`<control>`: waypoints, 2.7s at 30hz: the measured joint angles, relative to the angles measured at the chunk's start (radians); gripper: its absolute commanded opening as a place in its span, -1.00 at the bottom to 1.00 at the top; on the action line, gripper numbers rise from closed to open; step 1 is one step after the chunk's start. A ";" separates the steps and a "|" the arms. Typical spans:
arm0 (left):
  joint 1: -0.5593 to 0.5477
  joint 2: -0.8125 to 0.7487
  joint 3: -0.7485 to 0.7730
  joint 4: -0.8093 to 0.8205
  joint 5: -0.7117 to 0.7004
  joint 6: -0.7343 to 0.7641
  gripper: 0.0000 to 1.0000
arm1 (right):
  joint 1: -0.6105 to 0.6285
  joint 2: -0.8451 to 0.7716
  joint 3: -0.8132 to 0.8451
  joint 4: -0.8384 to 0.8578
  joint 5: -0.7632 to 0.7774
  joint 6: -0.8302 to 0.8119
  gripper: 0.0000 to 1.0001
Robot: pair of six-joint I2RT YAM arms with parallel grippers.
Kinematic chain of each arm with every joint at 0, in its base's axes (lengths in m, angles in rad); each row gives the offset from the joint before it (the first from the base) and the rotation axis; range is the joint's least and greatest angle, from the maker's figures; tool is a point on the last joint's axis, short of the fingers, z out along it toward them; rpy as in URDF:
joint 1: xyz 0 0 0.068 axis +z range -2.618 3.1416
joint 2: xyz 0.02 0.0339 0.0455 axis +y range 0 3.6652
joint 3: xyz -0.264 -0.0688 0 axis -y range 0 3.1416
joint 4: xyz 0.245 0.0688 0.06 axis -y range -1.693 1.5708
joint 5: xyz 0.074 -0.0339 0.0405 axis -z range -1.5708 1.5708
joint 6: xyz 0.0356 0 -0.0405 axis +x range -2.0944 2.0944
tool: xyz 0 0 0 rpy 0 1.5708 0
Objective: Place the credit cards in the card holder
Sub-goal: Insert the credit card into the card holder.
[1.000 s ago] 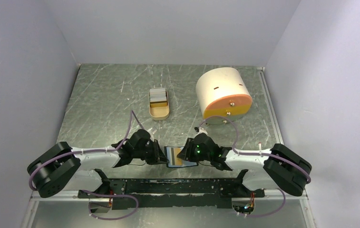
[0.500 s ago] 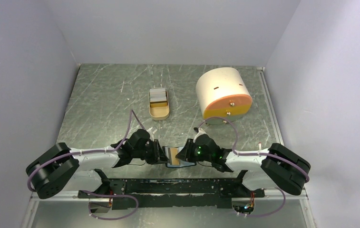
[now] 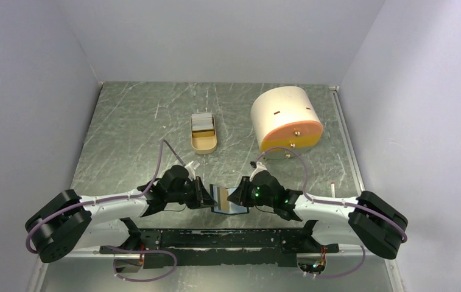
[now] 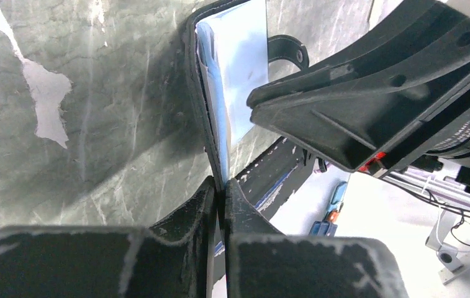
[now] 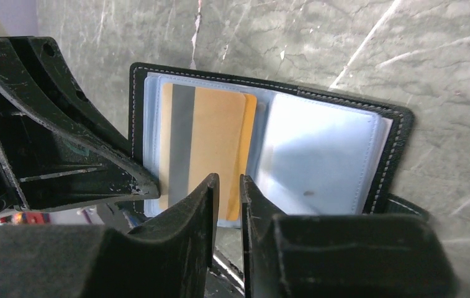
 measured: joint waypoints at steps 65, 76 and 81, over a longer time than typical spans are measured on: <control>-0.001 0.103 0.049 0.100 0.059 0.057 -0.78 | 0.006 0.175 0.040 0.088 0.013 -0.067 -0.62; -0.007 0.127 0.105 -0.026 0.012 0.056 -0.73 | 0.006 0.128 0.039 0.027 0.048 -0.073 -0.38; -0.009 0.122 0.105 -0.074 -0.020 0.061 -0.77 | 0.006 0.057 0.039 -0.060 0.083 -0.084 -0.28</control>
